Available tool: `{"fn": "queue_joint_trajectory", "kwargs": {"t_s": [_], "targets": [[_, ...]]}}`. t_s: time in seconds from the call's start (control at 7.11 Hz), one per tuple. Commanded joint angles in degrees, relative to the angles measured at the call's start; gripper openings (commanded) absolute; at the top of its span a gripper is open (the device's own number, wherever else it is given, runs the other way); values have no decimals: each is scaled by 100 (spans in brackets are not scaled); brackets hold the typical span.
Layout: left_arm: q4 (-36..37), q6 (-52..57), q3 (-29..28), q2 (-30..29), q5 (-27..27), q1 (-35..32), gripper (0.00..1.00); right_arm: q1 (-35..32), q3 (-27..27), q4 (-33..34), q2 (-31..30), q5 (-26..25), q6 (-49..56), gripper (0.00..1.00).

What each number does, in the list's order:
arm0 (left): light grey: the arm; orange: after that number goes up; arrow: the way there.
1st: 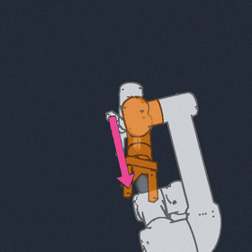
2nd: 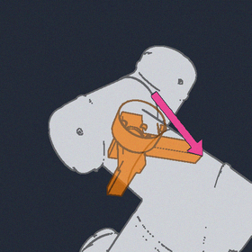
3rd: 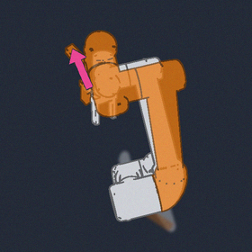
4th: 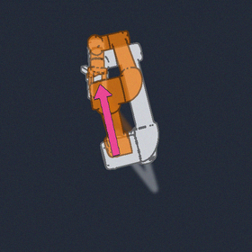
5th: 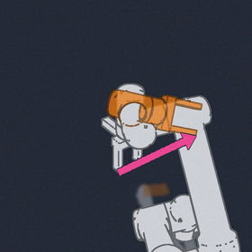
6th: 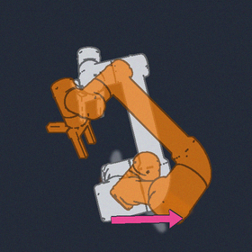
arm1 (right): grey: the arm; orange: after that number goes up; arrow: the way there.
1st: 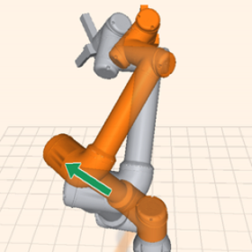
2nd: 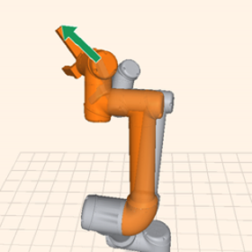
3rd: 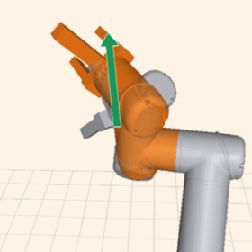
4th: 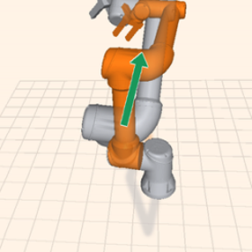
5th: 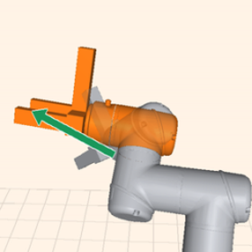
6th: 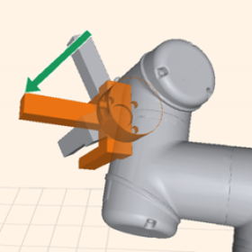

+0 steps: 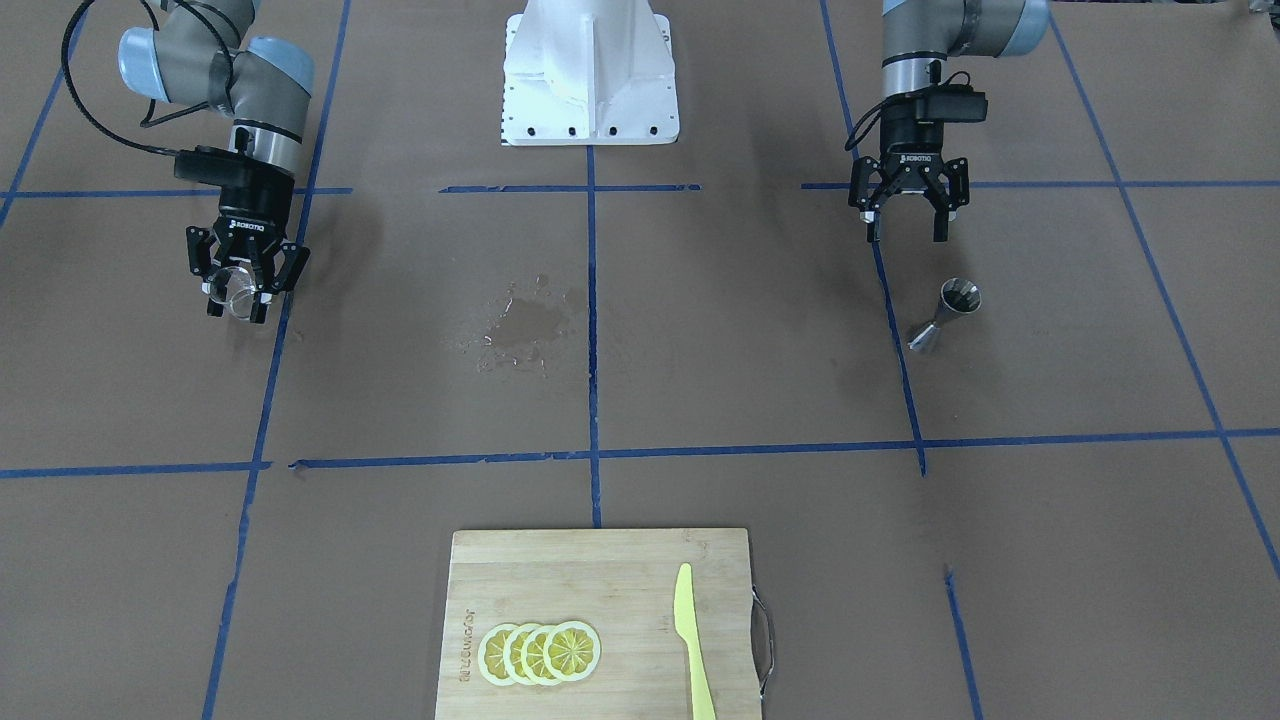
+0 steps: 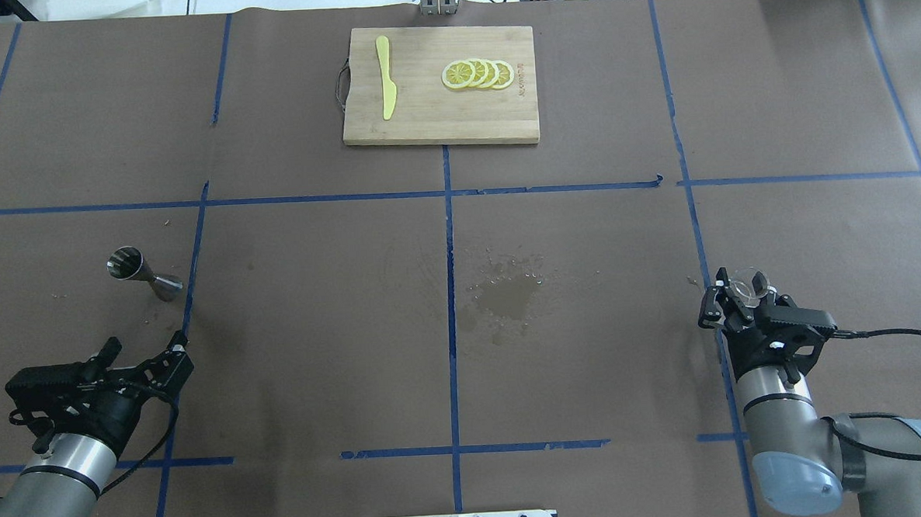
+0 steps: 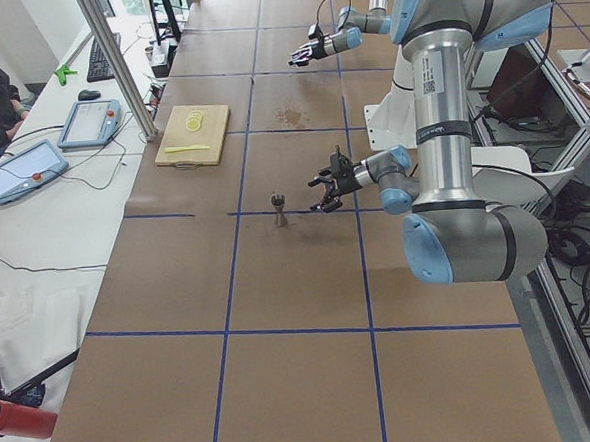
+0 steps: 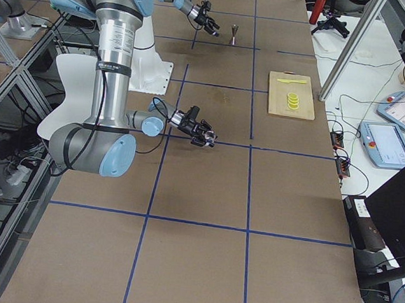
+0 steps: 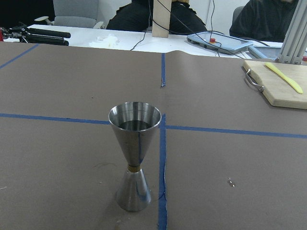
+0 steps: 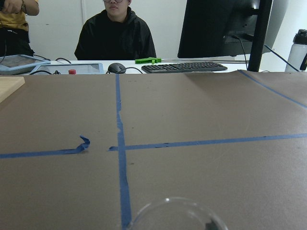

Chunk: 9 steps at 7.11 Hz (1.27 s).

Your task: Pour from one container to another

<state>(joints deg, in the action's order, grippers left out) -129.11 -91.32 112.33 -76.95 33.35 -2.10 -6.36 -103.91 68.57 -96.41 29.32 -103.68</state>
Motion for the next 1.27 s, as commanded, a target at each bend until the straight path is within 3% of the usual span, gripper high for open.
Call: {"fn": "queue_joint_trajectory", "kwargs": {"t_s": [0.0, 0.14, 0.28, 0.42, 0.7, 1.13], "targets": [[0, 0, 35, 14, 13, 8, 100, 64, 177, -10, 174, -31, 6, 0], [0, 0, 61, 14, 57, 8, 100, 47, 152, -27, 175, -31, 23, 3], [0, 0, 70, 14, 66, 8, 100, 38, 151, -36, 157, -31, 50, 18], [0, 0, 70, 22, 66, 8, 100, 38, 151, -36, 131, -40, 50, 49], [0, 0, 87, 14, 83, 8, 100, 29, 169, -36, 70, -84, 67, 100], [70, 0, 490, 22, 583, 166, 100, 20, 143, -36, 61, -84, 85, 100]]}}
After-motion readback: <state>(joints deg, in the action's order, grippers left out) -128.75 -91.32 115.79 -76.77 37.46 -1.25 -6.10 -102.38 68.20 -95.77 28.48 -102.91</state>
